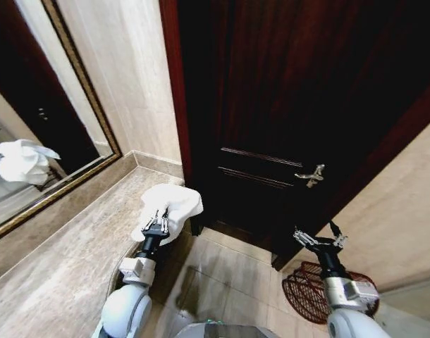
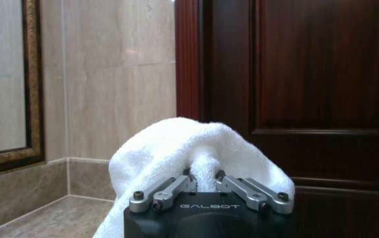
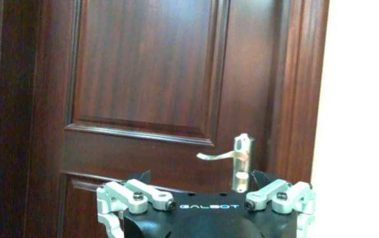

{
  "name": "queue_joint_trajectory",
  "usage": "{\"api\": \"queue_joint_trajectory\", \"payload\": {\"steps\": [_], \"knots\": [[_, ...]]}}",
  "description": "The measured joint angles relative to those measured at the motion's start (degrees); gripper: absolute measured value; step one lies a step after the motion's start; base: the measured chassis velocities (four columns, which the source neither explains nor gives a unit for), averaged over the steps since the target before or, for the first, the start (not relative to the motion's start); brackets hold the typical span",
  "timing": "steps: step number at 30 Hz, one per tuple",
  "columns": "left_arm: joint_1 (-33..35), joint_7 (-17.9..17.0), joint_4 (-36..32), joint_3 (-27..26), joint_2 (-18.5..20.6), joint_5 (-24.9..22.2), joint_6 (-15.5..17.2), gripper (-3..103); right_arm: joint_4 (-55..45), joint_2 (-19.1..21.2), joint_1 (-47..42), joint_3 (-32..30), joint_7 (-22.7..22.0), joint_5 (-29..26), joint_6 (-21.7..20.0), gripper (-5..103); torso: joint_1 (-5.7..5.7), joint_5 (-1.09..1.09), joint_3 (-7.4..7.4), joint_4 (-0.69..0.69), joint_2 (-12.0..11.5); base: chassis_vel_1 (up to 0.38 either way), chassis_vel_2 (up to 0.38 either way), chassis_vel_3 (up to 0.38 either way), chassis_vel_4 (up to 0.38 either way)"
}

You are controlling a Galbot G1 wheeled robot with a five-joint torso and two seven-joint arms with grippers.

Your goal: Discard the used towel into the hamper.

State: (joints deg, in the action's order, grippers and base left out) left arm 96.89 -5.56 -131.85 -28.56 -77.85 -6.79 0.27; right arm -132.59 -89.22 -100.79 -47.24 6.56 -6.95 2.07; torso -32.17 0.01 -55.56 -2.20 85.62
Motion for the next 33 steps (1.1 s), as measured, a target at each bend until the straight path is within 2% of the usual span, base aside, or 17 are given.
{"api": "queue_joint_trajectory", "payload": {"steps": [33], "knots": [[-0.2, 0.1, 0.1, 0.3, 0.0, 0.3, -0.2, 10, -0.9, 0.0, 0.2, -0.2, 0.1, 0.0, -0.8, 100, 0.00, -0.01, 0.00, 0.00, 0.0, -0.055, -0.087, -0.042, -0.013]]}}
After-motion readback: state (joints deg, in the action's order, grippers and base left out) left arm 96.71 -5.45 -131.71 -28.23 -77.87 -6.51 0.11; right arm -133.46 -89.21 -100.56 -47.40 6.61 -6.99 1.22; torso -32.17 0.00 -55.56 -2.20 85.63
